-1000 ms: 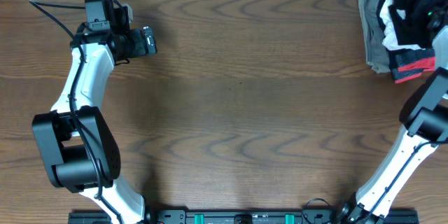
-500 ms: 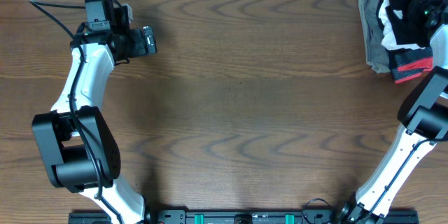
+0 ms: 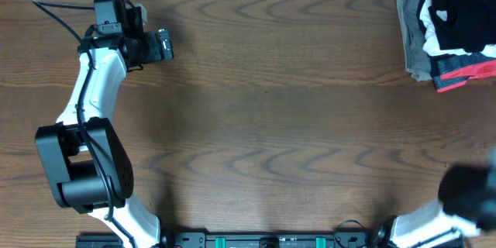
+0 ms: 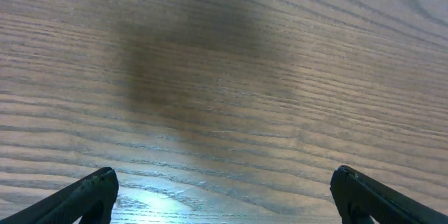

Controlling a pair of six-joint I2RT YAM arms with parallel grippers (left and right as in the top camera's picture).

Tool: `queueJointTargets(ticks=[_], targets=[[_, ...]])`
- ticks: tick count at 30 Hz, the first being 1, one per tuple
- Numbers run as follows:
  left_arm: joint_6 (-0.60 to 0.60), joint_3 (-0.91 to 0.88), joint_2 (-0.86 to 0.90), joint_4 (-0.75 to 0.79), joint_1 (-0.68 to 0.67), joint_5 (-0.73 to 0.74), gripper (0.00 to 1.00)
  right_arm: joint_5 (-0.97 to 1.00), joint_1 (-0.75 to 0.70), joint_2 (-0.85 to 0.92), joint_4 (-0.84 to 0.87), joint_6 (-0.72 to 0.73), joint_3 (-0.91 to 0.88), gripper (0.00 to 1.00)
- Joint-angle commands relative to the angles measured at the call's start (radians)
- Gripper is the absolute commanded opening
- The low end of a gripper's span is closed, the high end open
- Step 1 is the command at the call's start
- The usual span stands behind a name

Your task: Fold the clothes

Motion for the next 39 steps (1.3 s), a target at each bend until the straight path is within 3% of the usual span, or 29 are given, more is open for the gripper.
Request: queueJointTargets(ticks=[1, 10, 19, 22, 34, 39], targets=[[-0.005, -0.013, 0.013, 0.004, -0.002, -0.006, 0.98, 0.003, -0.003, -0.085, -0.009, -0.014, 0.002, 0.99], [-0.005, -0.013, 0.013, 0.004, -0.002, -0.006, 0.98, 0.003, -0.003, -0.245, -0.010, -0.014, 0.002, 0.99], [-0.005, -0.013, 0.013, 0.004, -0.002, -0.006, 0.98, 0.003, -0.003, -0.259, -0.055, -0.014, 0.002, 0.99], [-0.005, -0.013, 0.013, 0.004, -0.002, -0.006, 0.98, 0.003, 0.005, -0.286, -0.195, -0.014, 0.002, 0.99], [-0.005, -0.013, 0.013, 0.004, -0.002, -0.006, 0.98, 0.003, 0.089, -0.541, -1.059, -0.014, -0.001, 0.99], [-0.005, -0.013, 0.013, 0.004, -0.002, -0.006, 0.98, 0.045, 0.102, -0.645, -1.186, -0.048, -0.048, 0.99]])
